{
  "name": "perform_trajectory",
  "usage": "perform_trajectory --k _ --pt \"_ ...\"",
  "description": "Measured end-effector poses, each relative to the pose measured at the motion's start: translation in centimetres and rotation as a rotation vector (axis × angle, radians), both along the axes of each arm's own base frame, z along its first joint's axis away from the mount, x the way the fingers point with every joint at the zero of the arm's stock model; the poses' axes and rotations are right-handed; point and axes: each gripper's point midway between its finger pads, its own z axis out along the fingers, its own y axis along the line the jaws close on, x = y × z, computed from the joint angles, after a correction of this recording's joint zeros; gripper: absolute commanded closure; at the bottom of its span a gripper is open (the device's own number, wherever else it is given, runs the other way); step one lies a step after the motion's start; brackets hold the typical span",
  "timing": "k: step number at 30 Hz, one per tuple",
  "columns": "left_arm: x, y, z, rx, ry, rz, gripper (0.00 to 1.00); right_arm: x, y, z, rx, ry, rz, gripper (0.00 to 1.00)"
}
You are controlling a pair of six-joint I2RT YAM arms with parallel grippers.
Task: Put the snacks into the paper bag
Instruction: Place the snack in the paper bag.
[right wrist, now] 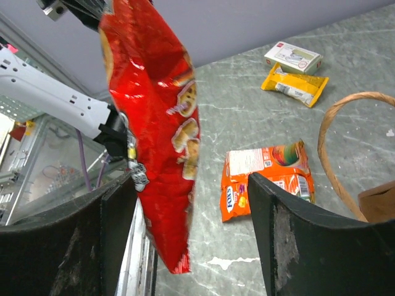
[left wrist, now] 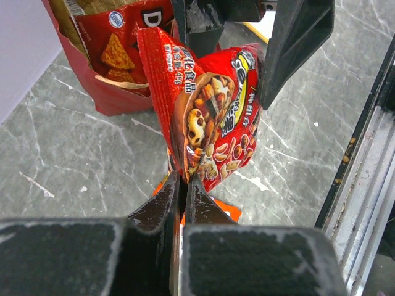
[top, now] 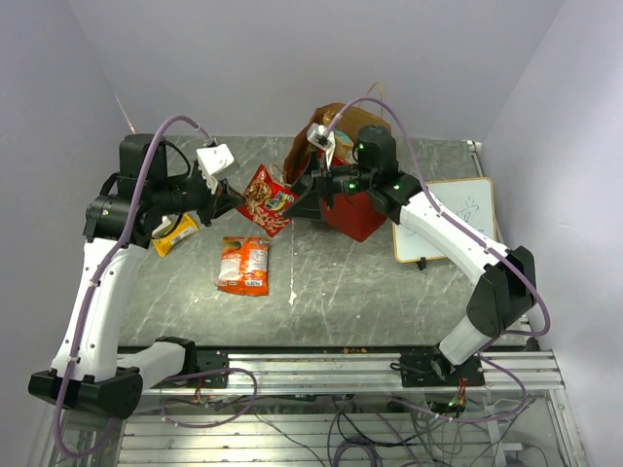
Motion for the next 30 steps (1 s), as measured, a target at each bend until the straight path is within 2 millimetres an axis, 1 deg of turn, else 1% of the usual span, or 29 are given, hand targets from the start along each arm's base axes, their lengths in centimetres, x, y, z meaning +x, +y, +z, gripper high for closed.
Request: perform_trajectory --k 4,9,12,15,20,21,22,24,27,30 --pt "0.2 -0.2 -0.5 -0.029 0.018 0.017 0.93 -0.1 0.1 0.5 0.022 0.004 0.01 0.5" --pt "0.3 -0.4 -0.7 -0.059 0.027 0.035 0.93 -0.3 0.2 0.6 0.029 0.012 0.018 0.71" --pt "0.5 -0.4 -0.8 -0.073 0.029 0.042 0.92 -0.2 0.2 0.5 0.028 0.004 0.018 0.81" --pt "0.6 -0.5 -0.8 -0.085 0.031 0.05 0.82 -0.1 0.1 0.4 0.025 -0.006 0.017 0.87" --pt "0.8 -0.6 -1.2 -0.095 0.041 0.059 0.61 0.3 -0.3 -0.1 0.012 -0.034 0.012 0.95" --pt "0.9 -0.6 -1.2 -0.098 0.041 0.062 0.56 0.4 -0.5 -0.2 0.008 -0.04 0.009 0.97" --pt "0.9 -0.6 -1.2 -0.099 0.039 0.062 0.48 0.6 -0.7 -0.3 0.002 -0.044 0.003 0.97" --pt "1.0 -0.6 -1.1 -0.103 0.037 0.065 0.4 1.1 -1.3 -0.5 -0.007 -0.05 -0.011 0.98" --pt "1.3 -0.5 -0.9 -0.103 0.026 0.074 0.32 1.9 -2.4 -0.4 -0.013 -0.058 -0.037 0.99" --pt "1.5 -0.4 -1.0 -0.098 0.023 0.086 0.28 3.0 -4.2 0.3 -0.007 -0.076 -0.078 0.99"
